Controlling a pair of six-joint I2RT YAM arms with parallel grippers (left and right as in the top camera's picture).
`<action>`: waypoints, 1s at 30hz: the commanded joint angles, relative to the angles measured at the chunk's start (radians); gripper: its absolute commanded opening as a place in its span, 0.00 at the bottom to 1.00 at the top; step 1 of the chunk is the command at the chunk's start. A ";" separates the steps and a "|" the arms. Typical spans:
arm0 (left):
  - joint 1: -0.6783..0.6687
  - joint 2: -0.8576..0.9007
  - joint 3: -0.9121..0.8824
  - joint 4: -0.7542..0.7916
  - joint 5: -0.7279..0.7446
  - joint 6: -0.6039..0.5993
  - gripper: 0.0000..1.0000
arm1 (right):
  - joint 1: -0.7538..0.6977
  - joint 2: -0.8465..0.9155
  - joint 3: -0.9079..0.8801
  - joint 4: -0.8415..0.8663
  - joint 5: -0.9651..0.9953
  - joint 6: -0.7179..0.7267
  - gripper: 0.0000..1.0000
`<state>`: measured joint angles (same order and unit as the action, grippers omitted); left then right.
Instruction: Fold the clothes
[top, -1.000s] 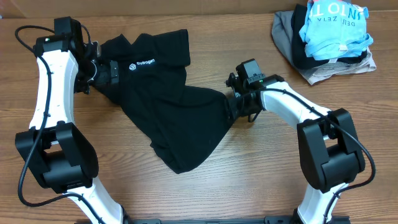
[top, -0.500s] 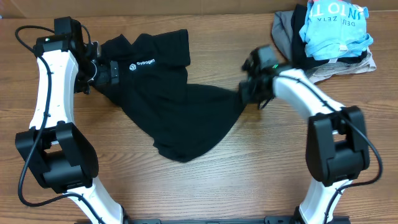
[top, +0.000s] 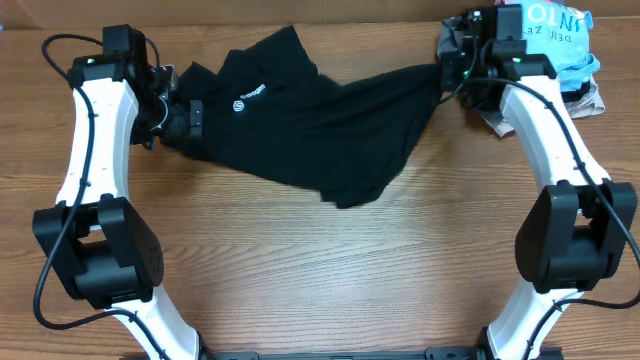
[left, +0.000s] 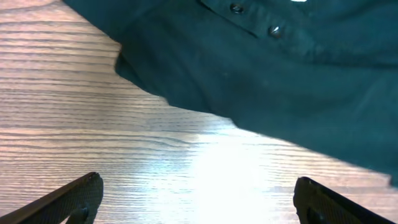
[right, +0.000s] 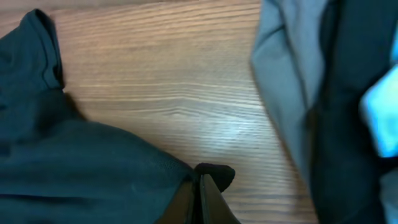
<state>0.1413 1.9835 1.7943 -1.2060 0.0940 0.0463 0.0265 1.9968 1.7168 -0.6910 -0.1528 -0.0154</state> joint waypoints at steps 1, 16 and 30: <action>-0.010 -0.020 0.026 -0.018 0.005 0.044 1.00 | -0.001 -0.003 0.074 -0.054 -0.001 0.006 0.90; -0.011 -0.323 0.007 -0.237 -0.045 -0.055 1.00 | 0.149 -0.194 0.283 -0.609 -0.049 0.197 1.00; -0.009 -0.292 -0.477 0.398 -0.013 0.061 1.00 | 0.315 -0.194 0.246 -0.703 -0.030 0.203 1.00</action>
<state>0.1349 1.6745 1.3640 -0.8814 0.0532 0.0608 0.3214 1.8057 1.9686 -1.4033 -0.1936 0.1810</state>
